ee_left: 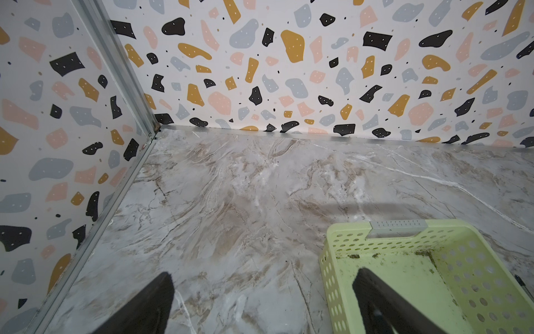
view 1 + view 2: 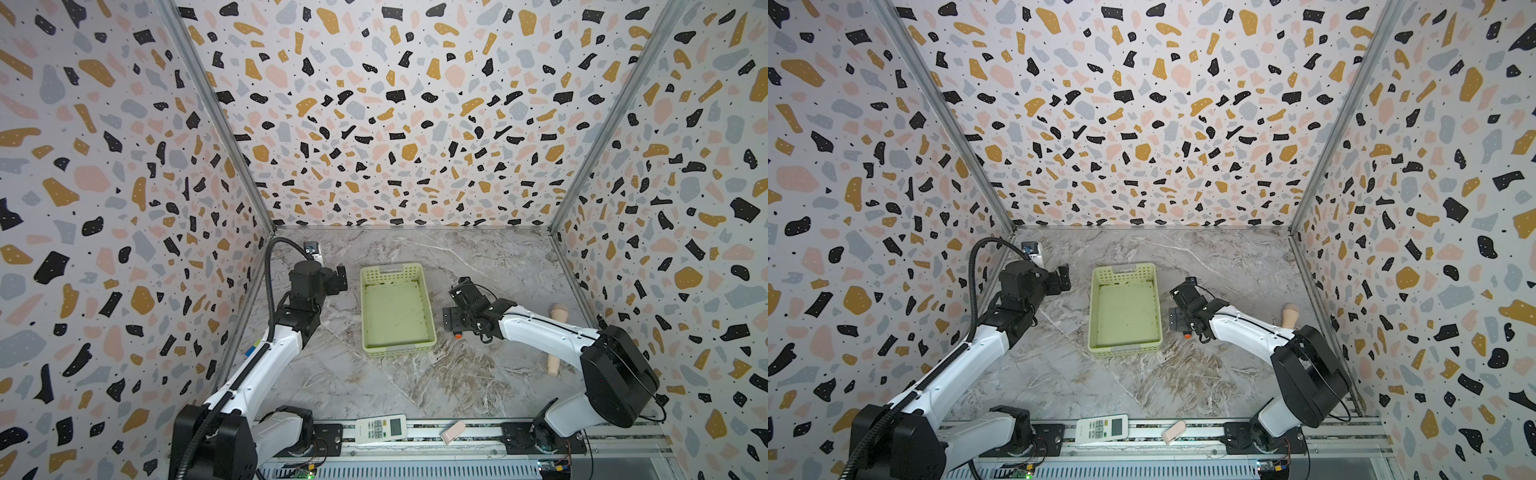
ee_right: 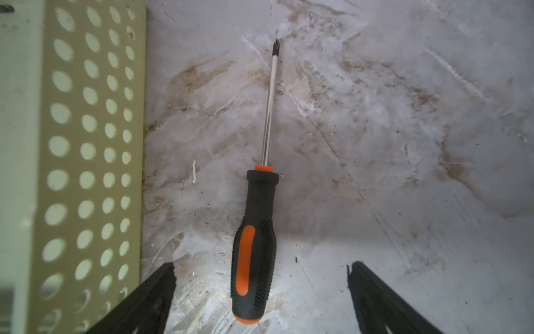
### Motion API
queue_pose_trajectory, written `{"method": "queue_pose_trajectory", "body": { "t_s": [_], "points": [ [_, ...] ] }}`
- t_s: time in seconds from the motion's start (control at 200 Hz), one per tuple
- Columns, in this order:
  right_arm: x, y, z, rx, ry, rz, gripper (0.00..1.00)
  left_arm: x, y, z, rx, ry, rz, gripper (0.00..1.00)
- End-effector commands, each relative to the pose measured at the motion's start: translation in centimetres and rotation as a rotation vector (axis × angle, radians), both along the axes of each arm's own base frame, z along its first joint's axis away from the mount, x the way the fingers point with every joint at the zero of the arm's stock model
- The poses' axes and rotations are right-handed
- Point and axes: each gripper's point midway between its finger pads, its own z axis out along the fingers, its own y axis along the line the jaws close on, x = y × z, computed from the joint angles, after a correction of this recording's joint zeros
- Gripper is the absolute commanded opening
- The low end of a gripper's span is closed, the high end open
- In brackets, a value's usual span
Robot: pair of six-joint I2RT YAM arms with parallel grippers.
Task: Put the screwdriver in the bin
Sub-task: Pick up the screwdriver from the center of the table.
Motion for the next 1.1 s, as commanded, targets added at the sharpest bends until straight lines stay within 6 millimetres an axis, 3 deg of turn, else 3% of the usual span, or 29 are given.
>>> {"method": "queue_pose_trajectory", "body": {
  "t_s": [0.0,0.406,1.097],
  "points": [
    [-0.4,0.3,-0.1,0.001,0.039,0.026,0.92,0.5,0.0,1.5,-0.012,-0.040,0.011,1.00],
    [-0.3,0.4,-2.3,0.006,0.102,0.026,0.84,0.5,0.0,1.5,-0.012,-0.038,0.013,1.00],
    [0.3,0.0,-3.1,0.025,0.094,0.015,0.66,0.6,-0.1,1.3,-0.014,-0.030,0.011,1.00]
  ]
}}
